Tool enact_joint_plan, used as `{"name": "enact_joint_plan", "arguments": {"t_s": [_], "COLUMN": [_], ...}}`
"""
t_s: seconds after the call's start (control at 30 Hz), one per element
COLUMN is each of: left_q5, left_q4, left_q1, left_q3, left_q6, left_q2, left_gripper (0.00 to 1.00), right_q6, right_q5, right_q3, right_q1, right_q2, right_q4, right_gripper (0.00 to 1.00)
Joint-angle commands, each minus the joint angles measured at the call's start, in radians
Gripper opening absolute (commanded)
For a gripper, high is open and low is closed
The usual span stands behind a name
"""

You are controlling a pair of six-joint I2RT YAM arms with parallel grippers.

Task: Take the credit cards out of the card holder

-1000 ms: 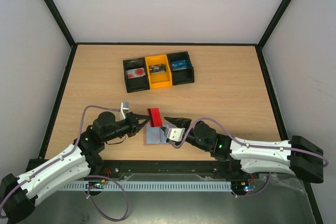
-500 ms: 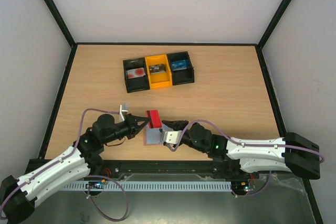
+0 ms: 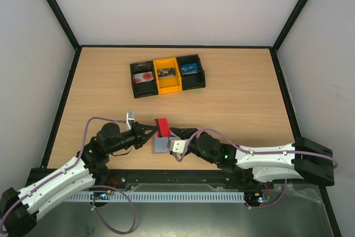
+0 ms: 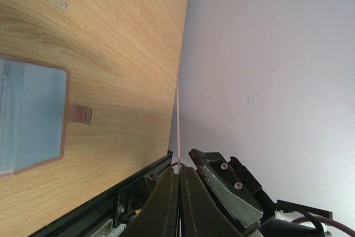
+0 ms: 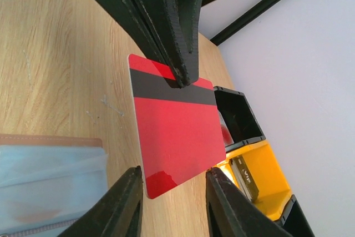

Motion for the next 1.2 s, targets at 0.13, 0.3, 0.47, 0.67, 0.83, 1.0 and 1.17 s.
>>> {"name": "enact_joint_plan", "arguments": {"t_s": [0.13, 0.3, 0.47, 0.67, 0.83, 1.0, 1.17], "left_q5": [0.043, 0.051, 0.076, 0.070, 0.054, -0.006, 0.001], "left_q4": [0.058, 0.069, 0.086, 0.086, -0.001, -0.190, -0.269], "left_q1": [0.006, 0.007, 0.006, 0.008, 0.008, 0.008, 0.009], "left_q3": [-0.054, -0.069, -0.071, -0.053, 0.057, 0.223, 0.315], "left_q6": [-0.066, -0.081, -0.082, -0.026, 0.200, 0.423, 0.560], "left_q2": [-0.032, -0.051, -0.053, -0.085, -0.111, -0.106, -0.076], "left_gripper": [0.03, 0.03, 0.03, 0.55, 0.91, 1.00, 1.00], "right_q6": [-0.036, -0.055, -0.073, 0.097, 0.557, 0.978, 1.343], "right_q5": [0.043, 0.046, 0.090, 0.130, 0.184, 0.225, 0.239], "right_q3": [0.017, 0.022, 0.025, 0.036, 0.096, 0.134, 0.164], "right_q1": [0.038, 0.058, 0.073, 0.089, 0.094, 0.094, 0.095], "right_q2": [0.023, 0.051, 0.069, 0.014, -0.080, -0.170, -0.195], "right_q4": [0.115, 0.136, 0.153, 0.115, -0.056, -0.178, -0.227], "right_gripper": [0.22, 0.23, 0.02, 0.02, 0.02, 0.02, 0.02]}}
